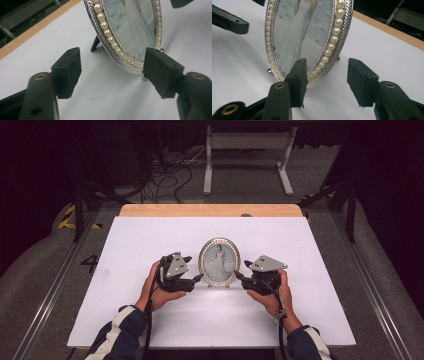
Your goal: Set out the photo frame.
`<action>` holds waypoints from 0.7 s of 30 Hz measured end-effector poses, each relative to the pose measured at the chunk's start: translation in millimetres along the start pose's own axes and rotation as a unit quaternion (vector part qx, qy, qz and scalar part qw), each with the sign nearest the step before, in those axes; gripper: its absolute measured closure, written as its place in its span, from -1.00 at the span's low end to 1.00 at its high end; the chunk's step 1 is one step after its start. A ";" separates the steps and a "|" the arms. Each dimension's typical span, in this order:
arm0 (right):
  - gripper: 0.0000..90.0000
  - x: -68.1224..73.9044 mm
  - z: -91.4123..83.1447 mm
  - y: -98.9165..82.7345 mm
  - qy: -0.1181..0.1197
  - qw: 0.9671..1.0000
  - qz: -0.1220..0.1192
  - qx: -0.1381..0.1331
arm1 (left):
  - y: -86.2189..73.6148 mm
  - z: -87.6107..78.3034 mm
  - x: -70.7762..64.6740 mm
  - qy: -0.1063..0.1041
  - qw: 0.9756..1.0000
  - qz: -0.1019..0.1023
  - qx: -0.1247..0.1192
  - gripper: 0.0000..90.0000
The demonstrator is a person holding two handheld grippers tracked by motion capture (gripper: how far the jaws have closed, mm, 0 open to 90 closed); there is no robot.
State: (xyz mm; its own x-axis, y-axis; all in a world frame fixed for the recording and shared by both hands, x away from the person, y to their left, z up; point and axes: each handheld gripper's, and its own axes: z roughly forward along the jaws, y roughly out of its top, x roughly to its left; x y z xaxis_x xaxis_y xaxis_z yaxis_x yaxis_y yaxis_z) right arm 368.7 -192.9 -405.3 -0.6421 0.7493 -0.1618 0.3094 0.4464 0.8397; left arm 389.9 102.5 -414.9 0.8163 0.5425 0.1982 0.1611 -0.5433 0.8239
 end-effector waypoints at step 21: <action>-0.41 0.7 -9.8 -6.3 -0.030 0.999 -0.024 0.021 | -14.0 -20.2 0.8 -0.007 1.000 0.011 0.017 -0.75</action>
State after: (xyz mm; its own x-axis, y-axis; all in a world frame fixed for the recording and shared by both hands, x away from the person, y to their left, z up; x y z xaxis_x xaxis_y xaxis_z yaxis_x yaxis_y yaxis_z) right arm 359.4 -200.0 -405.6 -0.6145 0.7535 -0.2339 0.3086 0.5024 0.8077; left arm 377.1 123.6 -415.6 0.8273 0.5218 0.2082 0.1620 -0.5765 0.8009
